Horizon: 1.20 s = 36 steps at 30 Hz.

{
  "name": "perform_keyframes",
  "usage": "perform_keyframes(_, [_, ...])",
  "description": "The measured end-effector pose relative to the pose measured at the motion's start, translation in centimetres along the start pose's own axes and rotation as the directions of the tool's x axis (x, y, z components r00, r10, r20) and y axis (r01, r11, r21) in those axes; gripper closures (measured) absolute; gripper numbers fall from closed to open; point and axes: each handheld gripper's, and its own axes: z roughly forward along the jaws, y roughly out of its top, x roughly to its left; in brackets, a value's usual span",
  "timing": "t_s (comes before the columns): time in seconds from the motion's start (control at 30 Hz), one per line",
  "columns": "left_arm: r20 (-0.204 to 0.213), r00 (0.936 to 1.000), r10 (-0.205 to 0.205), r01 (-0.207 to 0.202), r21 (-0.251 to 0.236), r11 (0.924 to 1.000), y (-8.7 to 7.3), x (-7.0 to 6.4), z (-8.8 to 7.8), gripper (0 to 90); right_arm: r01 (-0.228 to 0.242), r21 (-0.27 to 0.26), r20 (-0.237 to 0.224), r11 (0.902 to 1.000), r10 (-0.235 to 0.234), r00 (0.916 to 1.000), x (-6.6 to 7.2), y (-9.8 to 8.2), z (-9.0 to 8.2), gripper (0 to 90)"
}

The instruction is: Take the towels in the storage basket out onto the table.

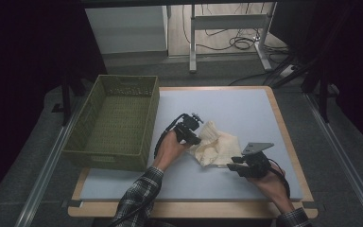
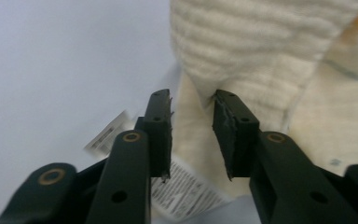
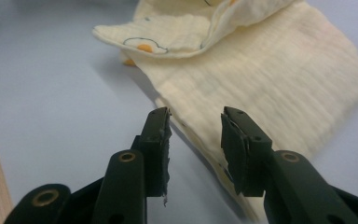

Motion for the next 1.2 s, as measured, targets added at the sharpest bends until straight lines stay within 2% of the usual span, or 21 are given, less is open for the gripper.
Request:
perform_keyframes(0.03, [-0.018,0.9998,-0.009,0.009,-0.005,0.9999,-0.3,0.2,-0.2,62.6,0.008,-0.002,-0.008,1.0000,-0.008,0.9999,0.3,0.3,0.2,60.7])
perform_keyframes(0.13, [-0.029,0.9994,-0.020,0.019,-0.019,0.9996,-0.4,0.4,-0.6,57.7,0.016,-0.001,-0.017,0.9999,-0.016,0.9997,0.7,0.9,0.6,59.5])
perform_keyframes(0.17, [-0.058,0.9979,-0.030,0.028,-0.030,0.9992,-0.5,0.5,-1.2,56.4,0.020,-0.001,-0.022,0.9998,-0.021,0.9996,0.8,1.0,0.7,59.3])
perform_keyframes(0.2, [-0.058,0.9979,-0.030,0.028,-0.030,0.9992,-0.5,0.5,-1.2,55.2,0.020,-0.001,-0.022,0.9998,-0.021,0.9996,0.8,1.0,0.7,59.3])
perform_keyframes(0.27, [-0.091,0.9947,-0.049,0.044,-0.055,0.9975,-0.5,0.8,-2.1,52.0,0.032,-0.003,-0.030,0.9995,-0.032,0.9991,1.1,1.5,1.1,58.3])
perform_keyframes(0.47, [-0.096,0.9934,-0.063,0.054,-0.089,0.9946,-0.6,1.3,-3.8,47.5,0.049,-0.003,-0.049,0.9988,-0.049,0.9976,1.8,2.6,2.3,57.8])
perform_keyframes(0.6, [-0.102,0.9927,-0.064,0.056,-0.088,0.9946,-0.7,1.5,-4.1,45.4,0.067,-0.002,-0.056,0.9978,-0.067,0.9962,2.0,3.2,3.2,58.1])
perform_keyframes(0.63, [-0.096,0.9928,-0.072,0.063,-0.094,0.9936,-0.8,1.5,-4.0,45.3,0.079,0.007,-0.057,0.9968,-0.079,0.9953,2.2,3.5,4.0,58.7])
perform_keyframes(0.7, [-0.097,0.9934,-0.063,0.055,-0.083,0.9951,-1.0,1.5,-4.0,44.7,0.112,0.032,-0.027,0.9932,-0.111,0.9935,2.3,3.6,4.8,68.0])
perform_keyframes(0.73, [-0.097,0.9934,-0.063,0.055,-0.083,0.9951,-1.0,1.5,-4.0,44.6,0.112,0.032,-0.027,0.9932,-0.111,0.9935,2.3,3.6,4.8,68.0])
perform_keyframes(0.77, [-0.093,0.9942,-0.055,0.048,-0.076,0.9959,-1.1,1.6,-3.9,44.4,0.144,0.057,-0.008,0.9880,-0.144,0.9896,2.4,3.4,5.4,77.8])
perform_keyframes(0.8, [-0.091,0.9943,-0.056,0.049,-0.079,0.9957,-1.2,1.6,-3.9,44.4,0.150,0.059,-0.002,0.9869,-0.151,0.9886,2.4,3.4,5.5,83.4])
perform_keyframes(0.87, [-0.087,0.9940,-0.067,0.059,-0.087,0.9944,-1.2,1.6,-3.8,44.4,0.144,0.047,0.002,0.9885,-0.144,0.9896,2.3,3.5,5.2,87.3])
perform_keyframes(1.0, [-0.087,0.9933,-0.076,0.068,-0.093,0.9934,-1.2,1.7,-3.7,44.4,0.125,0.030,0.007,0.9917,-0.125,0.9921,1.9,3.8,4.3,88.0])
perform_keyframes(1.2, [-0.093,0.9921,-0.085,0.078,-0.077,0.9940,-0.9,1.9,-3.0,44.3,0.056,-0.026,0.068,0.9981,-0.054,0.9962,-0.9,4.9,1.5,88.0])
